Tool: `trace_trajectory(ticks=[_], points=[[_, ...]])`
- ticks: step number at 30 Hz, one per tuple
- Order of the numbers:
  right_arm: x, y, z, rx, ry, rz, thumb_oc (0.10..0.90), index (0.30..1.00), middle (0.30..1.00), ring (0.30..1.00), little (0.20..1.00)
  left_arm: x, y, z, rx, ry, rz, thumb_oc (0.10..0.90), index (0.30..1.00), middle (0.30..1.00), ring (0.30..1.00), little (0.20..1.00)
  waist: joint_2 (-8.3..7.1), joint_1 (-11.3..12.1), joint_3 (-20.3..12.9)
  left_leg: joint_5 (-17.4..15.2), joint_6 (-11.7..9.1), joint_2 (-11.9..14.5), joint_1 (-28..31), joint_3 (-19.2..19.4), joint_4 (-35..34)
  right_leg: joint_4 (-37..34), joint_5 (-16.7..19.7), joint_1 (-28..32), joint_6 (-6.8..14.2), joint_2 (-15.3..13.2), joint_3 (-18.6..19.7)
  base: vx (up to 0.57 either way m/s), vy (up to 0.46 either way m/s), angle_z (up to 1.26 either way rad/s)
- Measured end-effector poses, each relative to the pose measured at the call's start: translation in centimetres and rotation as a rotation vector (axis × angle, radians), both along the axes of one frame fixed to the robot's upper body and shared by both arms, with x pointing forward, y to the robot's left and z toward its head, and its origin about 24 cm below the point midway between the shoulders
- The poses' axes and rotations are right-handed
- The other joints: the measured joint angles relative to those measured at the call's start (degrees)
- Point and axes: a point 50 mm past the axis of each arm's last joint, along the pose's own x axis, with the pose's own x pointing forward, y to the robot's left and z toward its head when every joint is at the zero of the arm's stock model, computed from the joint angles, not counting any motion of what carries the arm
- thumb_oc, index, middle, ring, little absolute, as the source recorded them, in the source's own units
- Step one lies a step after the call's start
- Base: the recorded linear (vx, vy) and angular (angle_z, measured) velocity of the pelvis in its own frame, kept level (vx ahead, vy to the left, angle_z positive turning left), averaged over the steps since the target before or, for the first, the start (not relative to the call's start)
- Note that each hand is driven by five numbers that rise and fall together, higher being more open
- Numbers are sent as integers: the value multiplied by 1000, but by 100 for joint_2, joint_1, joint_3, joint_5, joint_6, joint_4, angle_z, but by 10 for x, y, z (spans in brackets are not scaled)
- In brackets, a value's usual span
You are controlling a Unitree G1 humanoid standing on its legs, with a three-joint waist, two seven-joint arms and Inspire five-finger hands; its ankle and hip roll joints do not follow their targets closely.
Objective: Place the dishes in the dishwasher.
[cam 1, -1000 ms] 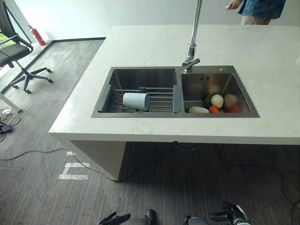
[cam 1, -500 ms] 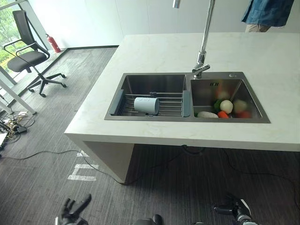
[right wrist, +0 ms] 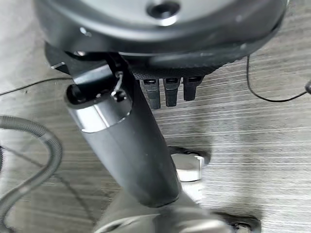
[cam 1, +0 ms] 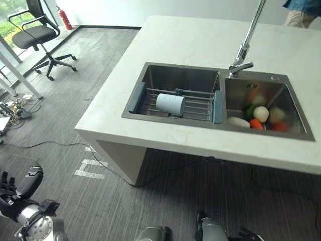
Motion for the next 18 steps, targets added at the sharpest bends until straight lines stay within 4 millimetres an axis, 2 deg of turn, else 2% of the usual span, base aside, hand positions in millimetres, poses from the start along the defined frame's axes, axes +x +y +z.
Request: trace_trajectory(ticks=[2,4,5,7,8,9,11,12,13,14,15,17,18], points=[[26,-13,11,-39,-86,-4,800,900,900,900,900,9,-5,5,46,8,-13,800,900,900,900,900,30,-5,-133,142,-265,249,109,89,-242,51,-158,-17,-410,207,-111,119,-237,-5],[29,-19,15,-58,-100,-2,800,900,900,900,900,13,-6,9,58,-6,-15,800,900,900,900,900,29,-9,-140,251,-377,277,194,170,-348,151,-274,-21,-478,225,-83,102,-163,-6],[28,-23,16,-68,-100,-8,800,900,900,900,900,16,-7,12,69,-15,-13,800,900,900,900,900,16,6,-147,338,-493,261,215,153,-350,273,-455,-48,-435,228,-32,47,-114,-12],[20,-25,13,-74,-66,-16,800,900,900,900,900,19,-7,14,84,-24,-8,800,900,900,900,900,-80,154,-149,524,-703,175,-38,163,201,418,-602,-101,-610,201,177,26,15,-25],[17,-25,12,-77,-53,-13,800,900,900,900,900,21,-8,16,88,-32,-12,800,900,900,900,900,-102,153,-135,639,-728,166,-381,192,717,377,-592,-102,-722,190,177,28,129,-9],[11,-25,10,-75,-27,-13,800,900,900,900,900,23,-9,18,96,-40,-13,800,900,900,900,900,-113,136,-114,492,-635,212,-534,335,655,302,-539,-124,-628,210,106,58,250,14],[1,-27,6,-78,21,-29,800,900,900,900,900,31,-13,25,102,-76,-20,800,900,900,900,900,57,59,-43,487,-665,431,-738,459,-72,198,-512,-81,-593,339,-46,79,259,38],[-1,-26,5,-76,33,-38,800,900,900,900,900,38,-17,30,119,-89,-30,800,900,900,900,900,205,-2,32,572,-710,571,-1019,606,-83,78,-490,-6,-571,432,-96,93,268,47],[0,-27,7,-77,24,-38,800,900,900,900,900,45,-21,32,119,-100,-49,800,900,900,900,900,253,-8,218,701,-673,704,-1115,781,-328,-38,-444,146,-534,453,-186,106,316,28],[0,-28,7,-78,25,-39,800,900,900,900,900,45,-22,32,122,-100,-52,800,900,900,900,900,249,-20,267,741,-680,736,-1131,799,-384,-83,-417,149,-491,477,-212,112,293,-23],[1,-26,6,-73,34,-46,800,900,900,900,900,44,-21,31,125,-94,-49,800,900,900,900,900,280,-12,273,770,-585,855,-1179,855,-333,-231,-389,259,-442,527,-240,91,205,-45],[0,-25,6,-58,15,-74,800,900,900,900,900,45,-22,36,155,-95,-62,800,900,900,900,900,295,-22,251,736,-533,827,-1104,844,-136,-524,-303,449,-304,490,-509,93,161,-45],[-2,-25,5,-49,10,-100,800,900,900,900,900,47,-24,42,189,-102,-77,800,900,900,900,900,312,-45,239,738,-539,778,-1012,829,-132,-564,-213,449,-377,481,-651,123,154,-15]])
